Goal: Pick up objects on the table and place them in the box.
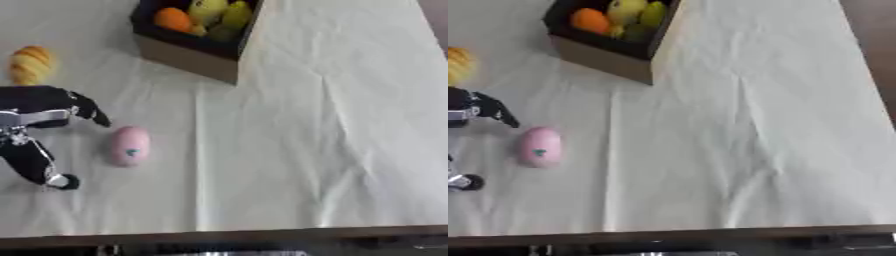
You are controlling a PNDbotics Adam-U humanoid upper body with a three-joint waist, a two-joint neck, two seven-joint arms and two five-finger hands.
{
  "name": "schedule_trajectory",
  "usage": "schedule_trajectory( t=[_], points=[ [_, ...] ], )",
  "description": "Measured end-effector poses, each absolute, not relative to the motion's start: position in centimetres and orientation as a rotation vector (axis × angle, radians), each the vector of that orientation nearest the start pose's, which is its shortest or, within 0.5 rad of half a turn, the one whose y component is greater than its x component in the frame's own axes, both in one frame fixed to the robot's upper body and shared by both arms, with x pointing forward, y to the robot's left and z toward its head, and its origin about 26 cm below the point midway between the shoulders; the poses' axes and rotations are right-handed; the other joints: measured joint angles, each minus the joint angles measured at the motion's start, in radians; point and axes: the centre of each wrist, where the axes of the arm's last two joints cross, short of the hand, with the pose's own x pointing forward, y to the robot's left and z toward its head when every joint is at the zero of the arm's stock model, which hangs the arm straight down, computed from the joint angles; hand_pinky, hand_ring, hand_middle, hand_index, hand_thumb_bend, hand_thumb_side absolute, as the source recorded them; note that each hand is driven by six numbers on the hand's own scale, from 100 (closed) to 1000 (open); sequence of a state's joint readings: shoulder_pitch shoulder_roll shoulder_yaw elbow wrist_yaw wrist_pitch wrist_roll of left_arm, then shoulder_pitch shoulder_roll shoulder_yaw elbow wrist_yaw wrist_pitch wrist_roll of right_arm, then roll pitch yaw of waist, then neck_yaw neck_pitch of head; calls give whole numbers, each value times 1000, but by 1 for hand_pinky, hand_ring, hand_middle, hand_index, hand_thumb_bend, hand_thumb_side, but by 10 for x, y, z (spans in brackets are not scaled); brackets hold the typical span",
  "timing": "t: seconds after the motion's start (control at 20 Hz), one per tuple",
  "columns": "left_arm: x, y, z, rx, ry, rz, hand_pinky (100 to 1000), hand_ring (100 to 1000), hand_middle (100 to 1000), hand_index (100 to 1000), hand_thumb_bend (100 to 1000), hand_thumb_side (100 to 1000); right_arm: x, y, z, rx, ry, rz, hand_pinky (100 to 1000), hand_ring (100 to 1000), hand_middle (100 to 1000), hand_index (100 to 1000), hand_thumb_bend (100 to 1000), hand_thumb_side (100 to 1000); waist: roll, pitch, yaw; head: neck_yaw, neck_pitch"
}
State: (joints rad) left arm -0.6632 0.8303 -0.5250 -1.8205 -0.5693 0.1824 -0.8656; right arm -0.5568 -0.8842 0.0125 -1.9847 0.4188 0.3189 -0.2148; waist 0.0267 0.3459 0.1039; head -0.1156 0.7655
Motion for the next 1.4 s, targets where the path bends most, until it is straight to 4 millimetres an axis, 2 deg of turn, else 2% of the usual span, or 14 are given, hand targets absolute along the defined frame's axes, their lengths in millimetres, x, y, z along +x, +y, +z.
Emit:
schedule_trajectory(
  t=[0.6,0.75,0.8,0.9,0.95,1.0,1.25,1.4],
  points=[
    [352,200,223,572,-1165,-1947,831,851,790,872,513,183,294,-301,332,1878,3016,-839,822,715,669,780,100,598,2,0,-6,4,0],
    [356,191,222,576,-1182,-1956,813,838,775,801,484,144,294,-301,332,1876,3019,-846,822,715,669,780,100,604,2,0,-9,6,0],
    [357,188,221,583,-1185,-1960,783,817,752,751,444,100,294,-300,331,1875,3020,-850,822,715,669,780,100,607,2,0,-10,7,0],
    [360,185,219,612,-1186,-1966,745,784,712,693,348,100,294,-300,331,1873,3021,-853,823,714,668,780,100,612,2,0,-10,7,0],
    [361,184,217,631,-1184,-1971,728,762,680,637,300,100,294,-300,331,1872,3022,-853,823,714,668,780,100,613,2,0,-10,7,0],
    [363,183,216,646,-1182,-1974,714,749,664,601,296,100,294,-300,331,1871,3025,-853,823,714,668,780,100,613,2,0,-10,7,0],
    [363,179,216,682,-1225,-1987,671,707,623,544,293,100,295,-300,330,1860,3040,-850,823,715,668,780,100,608,2,0,-10,6,0],
    [350,176,237,690,-1339,-1983,664,699,616,544,264,100,295,-300,330,1862,3040,-847,822,715,668,780,100,599,2,0,-4,1,0]
  ],
)
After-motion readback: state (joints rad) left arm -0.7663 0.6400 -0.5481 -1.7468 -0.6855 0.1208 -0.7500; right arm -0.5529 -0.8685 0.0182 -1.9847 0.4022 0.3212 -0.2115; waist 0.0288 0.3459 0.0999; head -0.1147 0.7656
